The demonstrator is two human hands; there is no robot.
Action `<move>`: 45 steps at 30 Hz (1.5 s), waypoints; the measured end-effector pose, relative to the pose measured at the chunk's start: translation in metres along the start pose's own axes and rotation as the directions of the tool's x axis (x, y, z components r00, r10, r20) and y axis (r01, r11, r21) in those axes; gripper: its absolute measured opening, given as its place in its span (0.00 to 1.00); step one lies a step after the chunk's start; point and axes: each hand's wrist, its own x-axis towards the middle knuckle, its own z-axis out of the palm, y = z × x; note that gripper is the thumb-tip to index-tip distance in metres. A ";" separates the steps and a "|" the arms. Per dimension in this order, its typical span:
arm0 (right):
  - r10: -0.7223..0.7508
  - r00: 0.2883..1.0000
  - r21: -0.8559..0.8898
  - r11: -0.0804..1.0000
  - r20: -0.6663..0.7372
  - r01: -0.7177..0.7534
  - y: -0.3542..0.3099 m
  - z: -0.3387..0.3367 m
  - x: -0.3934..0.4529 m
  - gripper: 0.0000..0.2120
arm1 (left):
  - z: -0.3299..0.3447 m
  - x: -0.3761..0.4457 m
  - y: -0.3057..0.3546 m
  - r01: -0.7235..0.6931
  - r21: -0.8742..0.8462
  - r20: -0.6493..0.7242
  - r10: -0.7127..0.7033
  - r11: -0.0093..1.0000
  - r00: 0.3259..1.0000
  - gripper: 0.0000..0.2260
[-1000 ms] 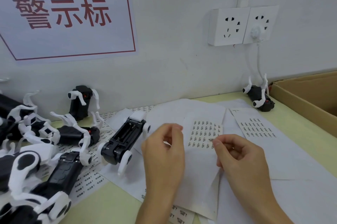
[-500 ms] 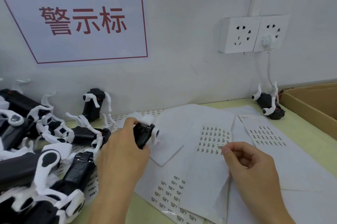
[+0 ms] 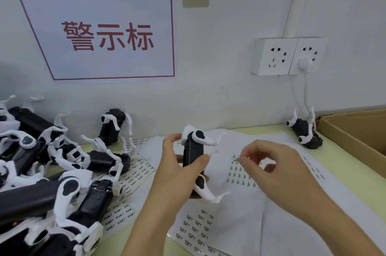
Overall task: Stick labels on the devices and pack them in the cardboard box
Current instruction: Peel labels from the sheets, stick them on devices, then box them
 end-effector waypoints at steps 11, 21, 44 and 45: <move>-0.188 0.977 -0.058 0.979 0.103 0.194 -0.050 -0.009 0.022 0.04 | 0.011 -0.003 0.009 -0.078 -0.259 0.182 0.127 0.963 0.975 0.31; -0.248 0.966 -0.198 0.946 0.070 0.257 -0.059 -0.011 0.021 0.08 | 0.018 -0.006 0.013 -0.244 -0.213 0.262 0.296 0.946 0.918 0.24; -0.359 0.932 -0.314 0.881 0.043 0.354 -0.070 -0.018 0.016 0.10 | 0.022 -0.015 0.024 -0.229 -0.314 0.276 0.319 0.922 0.907 0.22; -0.366 0.930 -0.313 0.879 0.040 0.359 -0.071 -0.018 0.016 0.10 | 0.022 -0.015 0.024 -0.228 -0.316 0.276 0.319 0.921 0.907 0.23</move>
